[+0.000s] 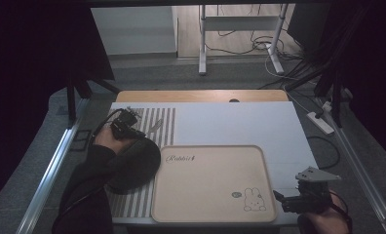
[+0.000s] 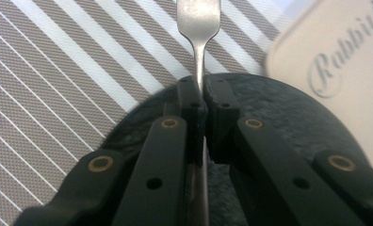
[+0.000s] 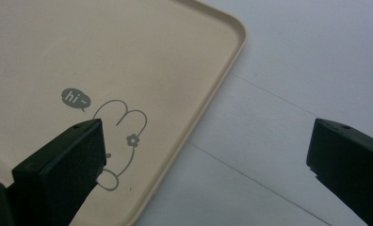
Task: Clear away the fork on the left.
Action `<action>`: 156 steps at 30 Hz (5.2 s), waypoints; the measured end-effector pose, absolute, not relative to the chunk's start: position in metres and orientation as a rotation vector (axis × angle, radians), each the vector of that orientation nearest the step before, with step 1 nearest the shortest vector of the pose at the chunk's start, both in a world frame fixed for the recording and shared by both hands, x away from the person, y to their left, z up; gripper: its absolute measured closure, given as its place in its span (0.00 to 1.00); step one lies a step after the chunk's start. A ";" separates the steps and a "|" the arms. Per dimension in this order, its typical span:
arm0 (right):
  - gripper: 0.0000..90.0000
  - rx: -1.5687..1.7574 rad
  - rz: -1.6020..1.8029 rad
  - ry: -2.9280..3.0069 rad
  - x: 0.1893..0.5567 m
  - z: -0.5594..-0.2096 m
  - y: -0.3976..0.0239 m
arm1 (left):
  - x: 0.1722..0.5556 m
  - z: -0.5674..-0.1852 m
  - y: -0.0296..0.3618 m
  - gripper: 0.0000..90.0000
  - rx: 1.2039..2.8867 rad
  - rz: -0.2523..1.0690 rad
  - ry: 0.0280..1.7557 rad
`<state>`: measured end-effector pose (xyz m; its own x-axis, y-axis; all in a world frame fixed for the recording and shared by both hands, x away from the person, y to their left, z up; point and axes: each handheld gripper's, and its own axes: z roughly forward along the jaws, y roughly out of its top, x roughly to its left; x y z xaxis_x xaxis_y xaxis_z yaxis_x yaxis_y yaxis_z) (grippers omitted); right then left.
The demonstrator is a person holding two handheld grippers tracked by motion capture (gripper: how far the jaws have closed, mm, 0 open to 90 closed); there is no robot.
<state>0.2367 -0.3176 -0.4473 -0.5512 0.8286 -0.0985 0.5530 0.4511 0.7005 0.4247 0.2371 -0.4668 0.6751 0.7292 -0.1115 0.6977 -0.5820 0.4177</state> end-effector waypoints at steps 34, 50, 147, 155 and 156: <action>0.00 1.131 0.879 2.286 0.236 -0.447 -0.317 | 0.330 -0.469 0.181 0.96 2.401 0.008 1.136; 0.00 1.116 0.872 2.299 0.236 -0.447 -0.316 | 0.309 -0.475 0.134 0.96 2.395 -0.065 1.151; 0.00 1.099 0.855 2.331 0.236 -0.448 -0.314 | 0.316 -0.478 0.172 0.02 2.167 0.015 1.082; 0.00 1.101 0.861 2.328 0.236 -0.447 -0.314 | 0.308 -0.474 0.184 0.00 2.098 0.095 1.088; 0.00 1.102 0.862 2.328 0.236 -0.447 -0.315 | 0.307 -0.474 0.185 0.00 2.089 0.095 1.092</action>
